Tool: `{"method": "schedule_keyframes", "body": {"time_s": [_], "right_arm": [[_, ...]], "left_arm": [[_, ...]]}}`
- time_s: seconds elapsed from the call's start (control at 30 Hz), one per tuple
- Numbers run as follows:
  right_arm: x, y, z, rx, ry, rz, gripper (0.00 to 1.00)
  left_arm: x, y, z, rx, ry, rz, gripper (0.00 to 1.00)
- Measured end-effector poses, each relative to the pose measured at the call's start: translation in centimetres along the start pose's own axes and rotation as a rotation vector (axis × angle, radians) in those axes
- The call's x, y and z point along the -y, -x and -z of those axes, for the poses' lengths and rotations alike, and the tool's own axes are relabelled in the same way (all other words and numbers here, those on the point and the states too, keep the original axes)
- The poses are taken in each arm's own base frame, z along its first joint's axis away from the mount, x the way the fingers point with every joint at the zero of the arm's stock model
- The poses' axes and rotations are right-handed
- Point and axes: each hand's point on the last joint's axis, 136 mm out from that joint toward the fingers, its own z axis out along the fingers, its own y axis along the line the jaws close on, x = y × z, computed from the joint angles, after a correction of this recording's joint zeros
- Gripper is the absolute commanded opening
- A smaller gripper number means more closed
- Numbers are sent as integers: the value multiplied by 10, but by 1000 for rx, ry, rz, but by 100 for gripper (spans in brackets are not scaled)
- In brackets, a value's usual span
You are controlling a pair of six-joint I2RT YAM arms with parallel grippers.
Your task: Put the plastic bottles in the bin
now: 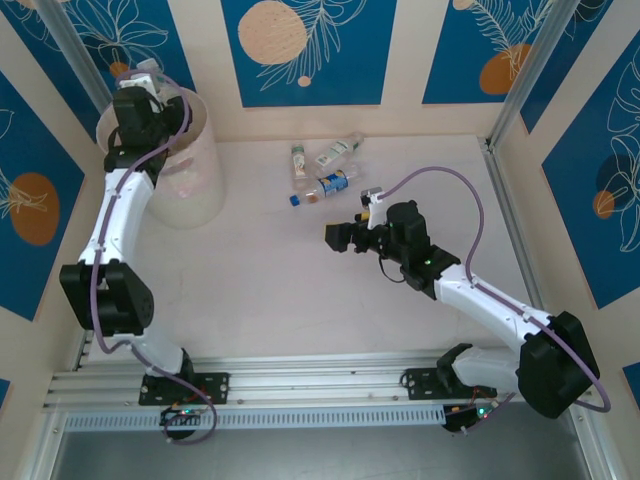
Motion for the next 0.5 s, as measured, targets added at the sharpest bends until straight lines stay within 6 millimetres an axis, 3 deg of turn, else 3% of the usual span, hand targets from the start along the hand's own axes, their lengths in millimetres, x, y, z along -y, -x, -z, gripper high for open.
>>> {"method": "schedule_keyframes", "body": {"time_s": [0.07, 0.13, 0.2, 0.5], "right_arm": [[0, 1, 1, 3, -3, 0, 100], [1, 1, 1, 5, -6, 0, 100], [2, 1, 1, 6, -11, 0, 100], [5, -3, 1, -10, -29, -4, 100]], "left_arm": [[-4, -4, -6, -20, 15, 19, 49], [-6, -8, -11, -42, 23, 36, 73], [-7, -10, -15, -58, 27, 51, 87], [9, -3, -22, -97, -47, 90, 99]]}}
